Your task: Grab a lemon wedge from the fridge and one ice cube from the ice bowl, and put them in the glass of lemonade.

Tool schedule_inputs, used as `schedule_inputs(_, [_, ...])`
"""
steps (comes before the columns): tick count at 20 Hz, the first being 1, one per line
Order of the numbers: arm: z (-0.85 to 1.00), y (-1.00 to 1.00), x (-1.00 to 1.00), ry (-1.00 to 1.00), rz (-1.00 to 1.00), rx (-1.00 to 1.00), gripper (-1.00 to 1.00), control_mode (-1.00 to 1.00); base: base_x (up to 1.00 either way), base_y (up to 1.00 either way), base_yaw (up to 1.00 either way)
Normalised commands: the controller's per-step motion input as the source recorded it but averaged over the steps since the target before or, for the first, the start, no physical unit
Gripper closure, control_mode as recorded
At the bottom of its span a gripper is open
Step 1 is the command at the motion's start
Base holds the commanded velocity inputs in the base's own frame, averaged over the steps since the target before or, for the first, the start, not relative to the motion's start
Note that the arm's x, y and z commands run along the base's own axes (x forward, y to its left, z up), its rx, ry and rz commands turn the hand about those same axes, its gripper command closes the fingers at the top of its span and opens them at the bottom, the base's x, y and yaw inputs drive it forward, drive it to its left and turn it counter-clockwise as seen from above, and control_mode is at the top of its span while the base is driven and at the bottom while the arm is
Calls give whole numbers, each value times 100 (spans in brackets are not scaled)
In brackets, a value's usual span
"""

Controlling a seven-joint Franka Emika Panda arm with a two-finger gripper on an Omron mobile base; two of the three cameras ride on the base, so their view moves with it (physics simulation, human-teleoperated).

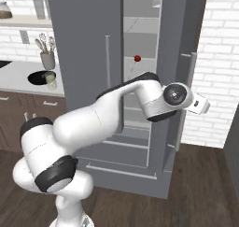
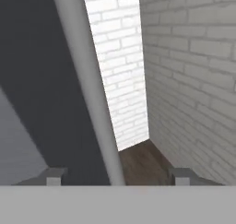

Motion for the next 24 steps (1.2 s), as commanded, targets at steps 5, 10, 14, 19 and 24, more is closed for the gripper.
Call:
schedule_inputs(5, [99,5,-97,-12,0,0,-100,-100,0,0,0])
schedule_inputs(10, [94,30,-48,0,0,-6,-100,-100,0,0,0])
schedule_inputs(14, [38,88,0,7,0,-18,-100,-100,0,0,0])
schedule_inputs(19, [8,100,6,2,-1,-23,-100,-100,0,0,0])
schedule_inputs(24, [0,100,25,14,-5,-29,-100,-100,0,0,0])
